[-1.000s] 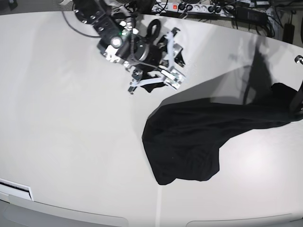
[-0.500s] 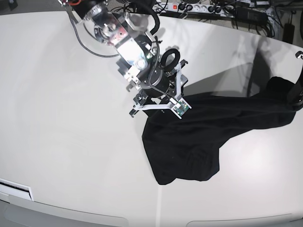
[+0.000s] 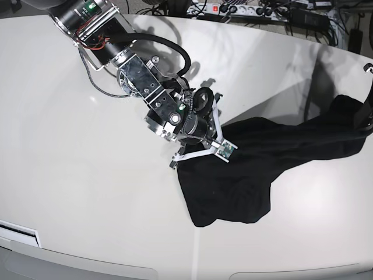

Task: Layout the t-shirt on the table in an organized manner, then fold the t-shirt properly
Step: 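Reach the right gripper over and grasp the shirt's bunched fabric, then drag the grasped fabric with the right gripper toward the table center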

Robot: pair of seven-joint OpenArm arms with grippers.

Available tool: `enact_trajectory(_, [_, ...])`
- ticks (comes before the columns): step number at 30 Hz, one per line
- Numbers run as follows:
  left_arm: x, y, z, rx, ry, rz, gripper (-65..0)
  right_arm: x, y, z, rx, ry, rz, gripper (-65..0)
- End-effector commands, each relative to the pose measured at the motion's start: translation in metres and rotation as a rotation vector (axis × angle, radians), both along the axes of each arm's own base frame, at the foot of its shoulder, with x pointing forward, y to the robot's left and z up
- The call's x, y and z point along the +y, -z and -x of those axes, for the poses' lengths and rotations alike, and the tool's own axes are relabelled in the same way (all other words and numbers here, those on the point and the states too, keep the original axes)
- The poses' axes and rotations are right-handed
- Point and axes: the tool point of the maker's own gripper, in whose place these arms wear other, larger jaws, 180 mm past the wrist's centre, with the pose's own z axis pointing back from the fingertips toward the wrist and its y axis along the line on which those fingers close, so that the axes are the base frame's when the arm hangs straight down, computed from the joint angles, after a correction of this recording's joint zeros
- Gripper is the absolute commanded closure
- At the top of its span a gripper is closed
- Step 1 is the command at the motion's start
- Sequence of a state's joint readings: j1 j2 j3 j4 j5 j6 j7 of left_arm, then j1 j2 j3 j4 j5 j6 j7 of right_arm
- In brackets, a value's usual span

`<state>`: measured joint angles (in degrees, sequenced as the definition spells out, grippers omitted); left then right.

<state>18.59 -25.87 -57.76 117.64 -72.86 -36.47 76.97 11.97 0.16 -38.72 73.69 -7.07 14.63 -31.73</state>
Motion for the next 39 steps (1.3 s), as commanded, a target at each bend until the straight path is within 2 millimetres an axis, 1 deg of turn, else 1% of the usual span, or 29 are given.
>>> enact_trajectory(1, [-0.002, -0.012, -0.003, -0.039, 0.017, 0.0, 0.0, 0.0, -0.02, -0.02, -0.084, 0.005, 0.018, 0.0])
enact_trajectory(2, [-0.002, -0.012, -0.003, -0.04, 0.018, 0.001, 0.0, -0.007, -0.025, -0.029, -0.121, 0.02, 0.069, 0.0])
enact_trajectory(3, [-0.002, -0.012, -0.003, -0.04, 0.018, 0.001, 0.0, -0.016, -0.034, -0.041, -0.16, 0.05, 0.117, 0.0])
enact_trajectory(4, [-0.002, -0.012, -0.003, -0.042, 0.018, 0.002, 0.0, -0.024, -0.048, -0.052, -0.202, 0.087, 0.152, 0.0])
enact_trajectory(5, [-0.002, -0.012, -0.003, -0.042, 0.018, 0.002, 0.0, -0.031, -0.067, -0.064, -0.249, 0.127, 0.168, 0.0])
enact_trajectory(7, [-0.002, -0.012, -0.003, -0.041, 0.018, 0.002, 0.0, -0.032, -0.109, -0.076, -0.336, 0.16, 0.131, 0.0])
enact_trajectory(9, [-0.002, -0.012, -0.003, -0.041, 0.017, 0.002, 0.0, -0.02, -0.153, -0.076, -0.417, 0.137, 0.036, 0.0])
enact_trajectory(10, [-0.002, -0.012, -0.003, -0.04, 0.017, 0.002, 0.0, -0.009, -0.17, -0.07, -0.436, 0.096, -0.016, 0.0])
enact_trajectory(12, [-0.002, -0.011, -0.003, -0.038, 0.018, 0.0, 0.0, 0.02, -0.194, -0.049, -0.428, -0.026, -0.121, 0.0])
enact_trajectory(13, [-0.002, -0.011, -0.003, -0.038, 0.017, 0.0, 0.0, 0.039, -0.202, -0.037, -0.406, -0.102, -0.176, 0.0])
enact_trajectory(16, [-0.002, -0.01, -0.002, -0.028, 0.018, -0.004, 0.0, 0.097, -0.209, 0.008, -0.313, -0.348, -0.306, 0.0])
enact_trajectory(18, [-0.001, -0.009, -0.002, -0.027, 0.017, -0.006, 0.0, 0.126, -0.201, 0.027, -0.262, -0.428, -0.322, 0.0])
enact_trajectory(20, [-0.001, -0.009, -0.002, -0.026, 0.016, -0.007, 0.0, 0.132, -0.169, 0.027, -0.215, -0.45, -0.232, 0.0])
enact_trajectory(21, [-0.001, -0.009, -0.002, -0.026, 0.017, -0.007, 0.0, 0.135, -0.161, 0.024, -0.213, -0.449, -0.205, 0.0])
enact_trajectory(22, [-0.001, -0.009, -0.002, -0.025, 0.015, -0.008, 0.0, 0.137, -0.154, 0.02, -0.213, -0.436, -0.181, -6.5])
enact_trajectory(24, [0.0, -0.006, 0.0, -0.014, 0.013, -0.008, 0.0, 0.126, -0.139, -0.002, -0.226, -0.353, -0.074, -26.2])
enact_trajectory(25, [0.0, -0.005, 0.001, -0.01, 0.013, -0.006, 0.0, 0.118, -0.134, -0.012, -0.223, -0.312, -0.02, -34.3])
enact_trajectory(26, [0.0, -0.005, 0.002, -0.008, 0.015, -0.004, 0.0, 0.109, -0.133, -0.022, -0.217, -0.262, 0.018, -38.0])
enact_trajectory(28, [0.0, -0.005, 0.001, -0.009, 0.015, -0.004, 0.0, 0.096, -0.142, -0.037, -0.223, -0.181, 0.043, -38.0])
enact_trajectory(29, [0.0, -0.005, 0.001, -0.009, 0.015, -0.003, 0.0, 0.095, -0.15, -0.04, -0.233, -0.17, 0.027, -37.6])
enact_trajectory(32, [0.0, -0.005, 0.001, -0.008, 0.014, -0.005, 0.0, 0.093, -0.178, -0.044, -0.258, -0.147, -0.064, -37.5])
enact_trajectory(33, [0.0, -0.005, 0.002, -0.009, 0.017, -0.008, 0.0, 0.088, -0.182, -0.043, -0.246, -0.15, -0.082, -37.5])
enact_trajectory(36, [0.0, -0.004, 0.002, -0.011, 0.025, -0.026, 0.0, 0.072, -0.188, -0.038, -0.188, -0.162, -0.116, -37.5])
enact_trajectory(37, [0.002, -0.002, 0.002, -0.006, 0.019, -0.036, 0.0, 0.067, -0.187, -0.034, -0.159, -0.174, -0.11, -37.4])
enact_trajectory(39, [0.003, -0.002, 0.002, -0.003, 0.015, -0.042, 0.0, 0.061, -0.175, -0.017, -0.067, -0.257, -0.097, -36.9])
